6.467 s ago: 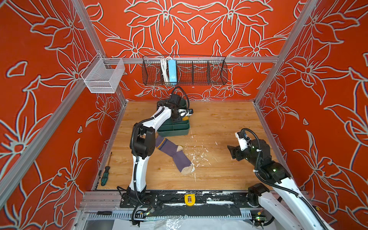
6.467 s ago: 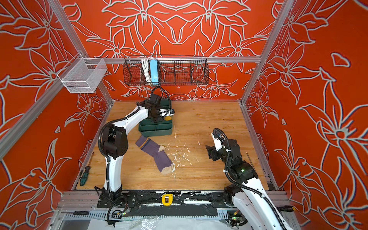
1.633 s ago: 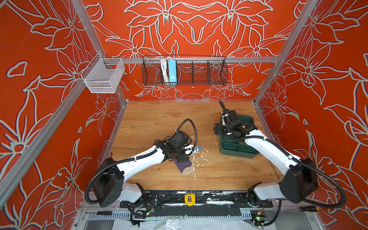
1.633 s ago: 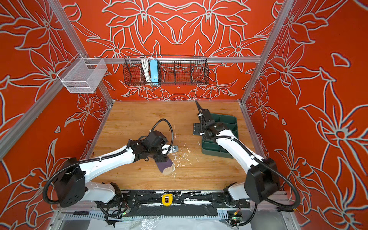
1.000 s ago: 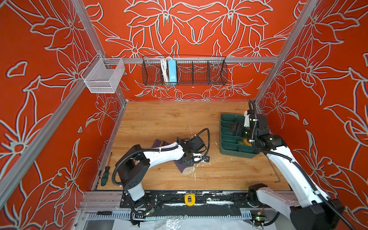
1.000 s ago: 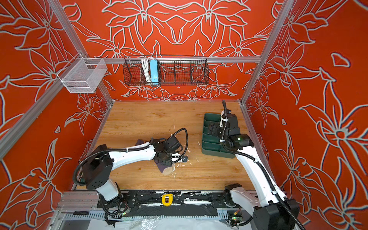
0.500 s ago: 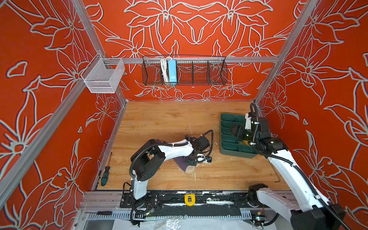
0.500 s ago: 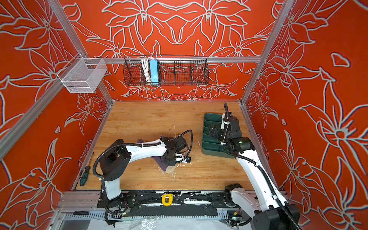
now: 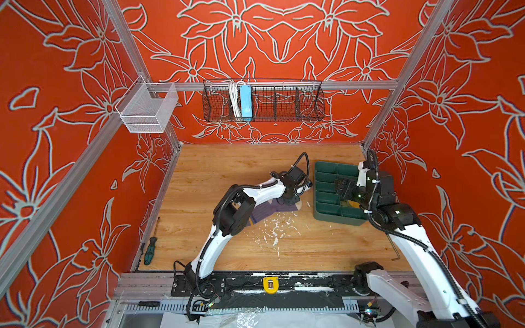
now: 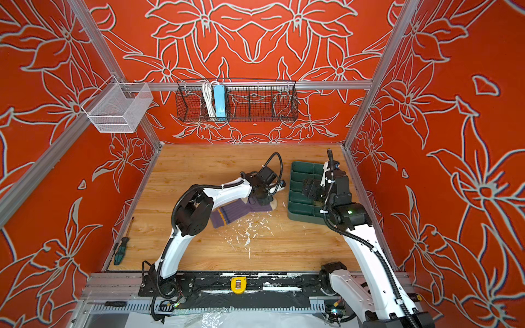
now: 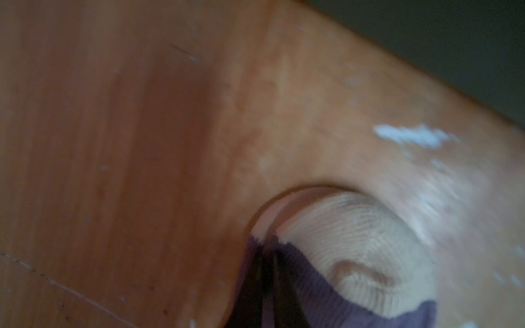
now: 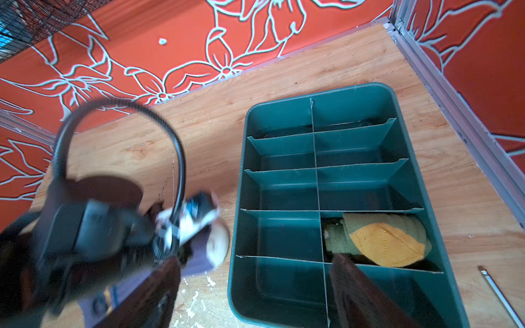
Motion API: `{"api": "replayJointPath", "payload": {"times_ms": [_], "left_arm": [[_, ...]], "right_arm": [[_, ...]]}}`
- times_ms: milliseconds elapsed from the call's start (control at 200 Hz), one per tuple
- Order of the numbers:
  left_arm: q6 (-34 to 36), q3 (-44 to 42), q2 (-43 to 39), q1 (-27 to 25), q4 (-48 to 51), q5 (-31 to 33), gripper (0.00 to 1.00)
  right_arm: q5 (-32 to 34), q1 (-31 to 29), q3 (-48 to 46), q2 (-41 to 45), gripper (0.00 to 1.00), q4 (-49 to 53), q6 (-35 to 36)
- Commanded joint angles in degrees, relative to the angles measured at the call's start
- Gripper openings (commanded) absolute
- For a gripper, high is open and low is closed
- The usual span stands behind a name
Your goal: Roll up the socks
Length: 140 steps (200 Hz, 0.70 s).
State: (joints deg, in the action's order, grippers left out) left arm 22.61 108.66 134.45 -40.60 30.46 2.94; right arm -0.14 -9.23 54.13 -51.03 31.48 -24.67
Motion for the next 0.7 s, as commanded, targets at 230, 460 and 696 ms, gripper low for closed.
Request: {"api": "replayJointPath", "payload": {"times_ms": [230, 460, 696], "left_arm": [[-20.9, 15.6, 0.6, 9.7, -0.4, -9.9, 0.58], [-2.9, -7.7, -29.1, 11.9, -8.0, -13.6, 0.89], [31.9, -46.8, -59.9, 11.9, -13.7, -4.4, 0.91]], "right_arm": [[-4.9, 0.3, -2.2, 1.4, 0.86, 2.2, 1.2], [-15.6, 0.3, -2.9, -1.6, 0.88, -1.3, 3.4], [-24.7, -2.4, -2.3, -9.0, 0.87, -5.1, 3.5]]}}
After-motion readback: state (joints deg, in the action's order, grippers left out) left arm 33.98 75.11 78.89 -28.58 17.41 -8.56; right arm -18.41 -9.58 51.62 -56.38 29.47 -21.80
